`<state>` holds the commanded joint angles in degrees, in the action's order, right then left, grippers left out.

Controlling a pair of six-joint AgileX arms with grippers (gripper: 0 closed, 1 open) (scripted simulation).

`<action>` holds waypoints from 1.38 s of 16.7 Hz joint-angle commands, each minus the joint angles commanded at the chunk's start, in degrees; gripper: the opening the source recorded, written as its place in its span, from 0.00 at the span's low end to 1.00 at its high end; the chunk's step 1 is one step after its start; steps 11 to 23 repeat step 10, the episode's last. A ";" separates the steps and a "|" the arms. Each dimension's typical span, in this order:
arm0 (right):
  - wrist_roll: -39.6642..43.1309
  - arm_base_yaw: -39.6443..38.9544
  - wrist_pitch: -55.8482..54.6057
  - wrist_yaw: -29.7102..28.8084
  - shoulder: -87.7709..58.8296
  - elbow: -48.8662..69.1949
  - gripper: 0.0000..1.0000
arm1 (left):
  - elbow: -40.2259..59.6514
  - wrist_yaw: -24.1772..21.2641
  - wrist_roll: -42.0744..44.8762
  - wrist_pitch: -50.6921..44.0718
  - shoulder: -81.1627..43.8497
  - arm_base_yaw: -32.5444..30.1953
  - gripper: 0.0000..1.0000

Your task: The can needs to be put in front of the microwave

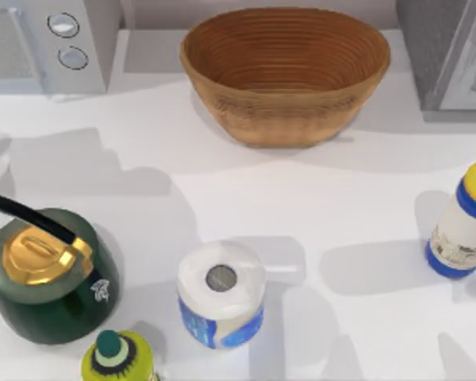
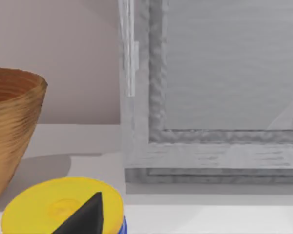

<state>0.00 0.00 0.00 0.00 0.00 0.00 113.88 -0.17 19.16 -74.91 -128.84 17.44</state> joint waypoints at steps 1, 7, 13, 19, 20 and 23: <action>0.00 0.00 0.00 0.00 0.00 0.00 1.00 | 0.01 0.00 0.00 -0.01 -0.02 -0.06 1.00; 0.00 0.00 0.00 0.00 0.00 0.00 1.00 | 8.04 0.06 -0.08 -7.32 -0.70 -0.03 1.00; 0.00 0.00 0.00 0.00 0.00 0.00 1.00 | 10.29 -0.01 -0.06 -9.57 -0.74 -0.13 1.00; 0.00 0.00 0.00 0.00 0.00 0.00 1.00 | 10.29 -0.01 -0.06 -9.57 -0.74 -0.13 1.00; 0.00 0.00 0.00 0.00 0.00 0.00 1.00 | 10.29 -0.01 -0.06 -9.57 -0.74 -0.13 1.00; 0.00 0.00 0.00 0.00 0.00 0.00 1.00 | 10.29 -0.01 -0.06 -9.57 -0.74 -0.13 1.00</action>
